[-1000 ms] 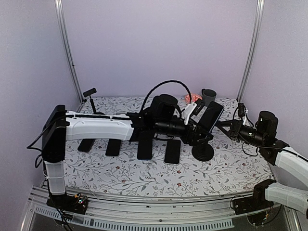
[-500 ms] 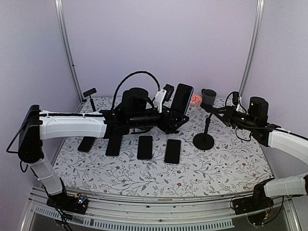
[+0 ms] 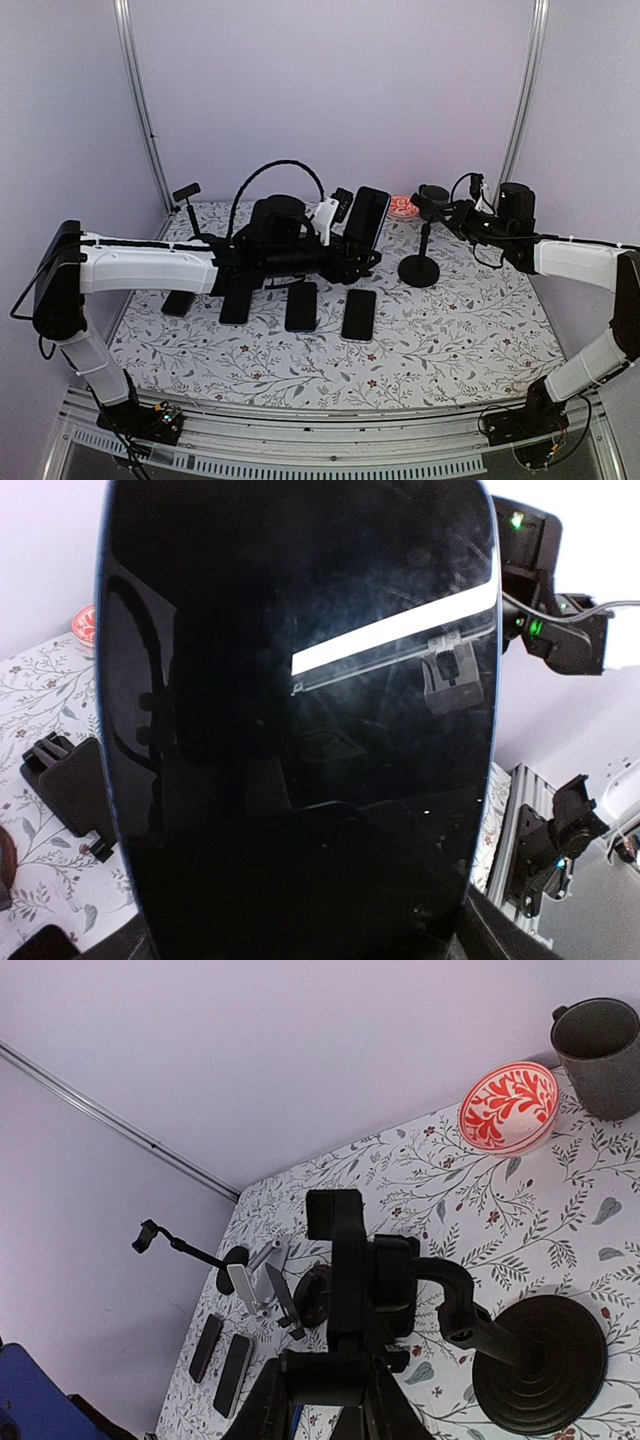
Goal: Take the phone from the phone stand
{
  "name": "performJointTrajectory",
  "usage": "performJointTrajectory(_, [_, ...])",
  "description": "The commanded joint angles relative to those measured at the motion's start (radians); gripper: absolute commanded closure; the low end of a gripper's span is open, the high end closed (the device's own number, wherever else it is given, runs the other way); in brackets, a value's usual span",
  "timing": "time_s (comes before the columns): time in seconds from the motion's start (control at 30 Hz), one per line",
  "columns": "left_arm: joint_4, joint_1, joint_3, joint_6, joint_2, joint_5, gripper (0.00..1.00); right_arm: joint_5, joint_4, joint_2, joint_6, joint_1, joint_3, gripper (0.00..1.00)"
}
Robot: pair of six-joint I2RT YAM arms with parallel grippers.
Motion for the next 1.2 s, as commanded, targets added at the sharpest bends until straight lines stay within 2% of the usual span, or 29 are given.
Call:
performJointTrajectory(0.0, [0.059, 0.008, -0.011, 0.005, -0.047, -0.022, 1.00, 0.002, 0.133, 0.045, -0.026, -0.022, 0.069, 1.00])
performJointTrajectory(0.3, [0.059, 0.010, -0.028, 0.005, -0.046, -0.043, 1.00, -0.010, 0.147, 0.110, -0.028, -0.032, 0.112, 0.99])
performJointTrajectory(0.37, [0.059, 0.010, -0.028, 0.005, -0.044, -0.048, 1.00, -0.016, 0.145, 0.112, -0.028, -0.032, 0.114, 0.87])
performJointTrajectory(0.57, [0.054, 0.010, -0.028, 0.000, -0.031, -0.074, 1.00, -0.051, 0.125, 0.093, -0.029, -0.032, 0.115, 0.37])
performJointTrajectory(0.77, [0.065, 0.012, -0.028, -0.014, -0.014, -0.109, 1.00, -0.103, 0.092, 0.013, -0.046, -0.032, 0.079, 0.17])
performJointTrajectory(1.0, [0.091, 0.010, -0.025, -0.031, 0.012, -0.151, 1.00, -0.206, 0.018, -0.159, -0.081, 0.000, 0.015, 0.14])
performJointTrajectory(1.17, [0.102, 0.009, -0.004, -0.037, 0.045, -0.161, 1.00, -0.176, -0.106, -0.246, -0.120, 0.086, 0.002, 0.15])
